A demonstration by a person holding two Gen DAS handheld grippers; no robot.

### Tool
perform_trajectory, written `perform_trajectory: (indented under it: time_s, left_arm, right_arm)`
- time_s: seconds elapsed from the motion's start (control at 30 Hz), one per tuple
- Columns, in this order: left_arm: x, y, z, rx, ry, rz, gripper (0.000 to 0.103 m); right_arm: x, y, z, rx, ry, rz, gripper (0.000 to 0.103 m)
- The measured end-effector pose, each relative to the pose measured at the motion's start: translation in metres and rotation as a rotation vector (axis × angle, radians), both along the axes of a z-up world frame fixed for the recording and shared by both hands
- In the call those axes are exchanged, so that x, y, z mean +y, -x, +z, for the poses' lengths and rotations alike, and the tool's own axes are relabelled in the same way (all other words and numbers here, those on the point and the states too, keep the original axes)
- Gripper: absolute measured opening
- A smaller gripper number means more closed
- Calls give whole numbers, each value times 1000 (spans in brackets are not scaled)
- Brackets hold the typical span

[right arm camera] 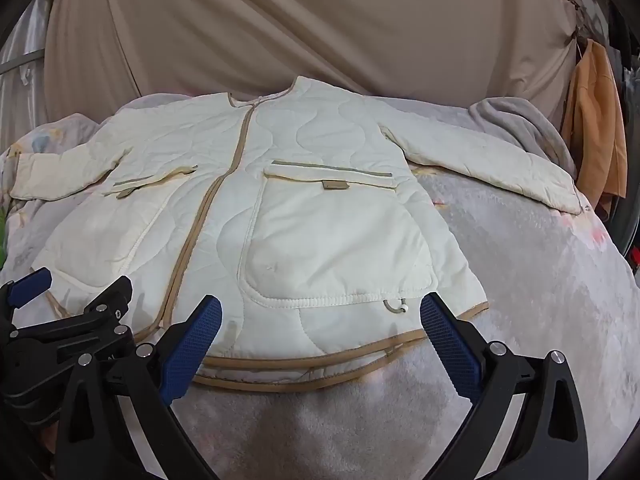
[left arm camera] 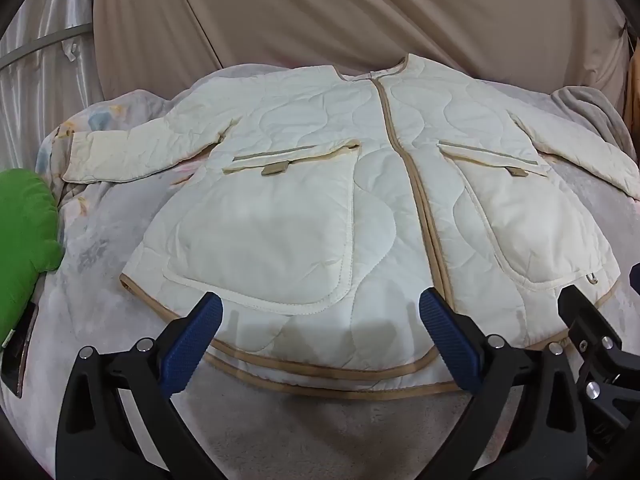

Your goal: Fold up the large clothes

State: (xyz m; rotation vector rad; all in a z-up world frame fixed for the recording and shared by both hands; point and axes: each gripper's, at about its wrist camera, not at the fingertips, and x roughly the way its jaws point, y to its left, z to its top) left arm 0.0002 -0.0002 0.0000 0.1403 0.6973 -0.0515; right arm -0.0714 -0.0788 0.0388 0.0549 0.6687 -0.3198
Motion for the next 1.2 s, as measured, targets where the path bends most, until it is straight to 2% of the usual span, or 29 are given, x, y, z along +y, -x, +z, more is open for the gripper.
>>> perform_trajectory:
  time_s: [0.53, 0.67, 1.2]
  left_arm:
    - [13, 0, 1, 6, -2, 20, 96]
    - [18, 1, 1, 14, -2, 19, 96]
    - [19, 20, 13, 27, -5, 4, 96]
  right_arm:
    - [0, 0, 0, 8, -2, 22, 98]
    - [14, -2, 0, 14, 7, 27, 98]
    - [18, 16, 9, 17, 0, 23, 98]
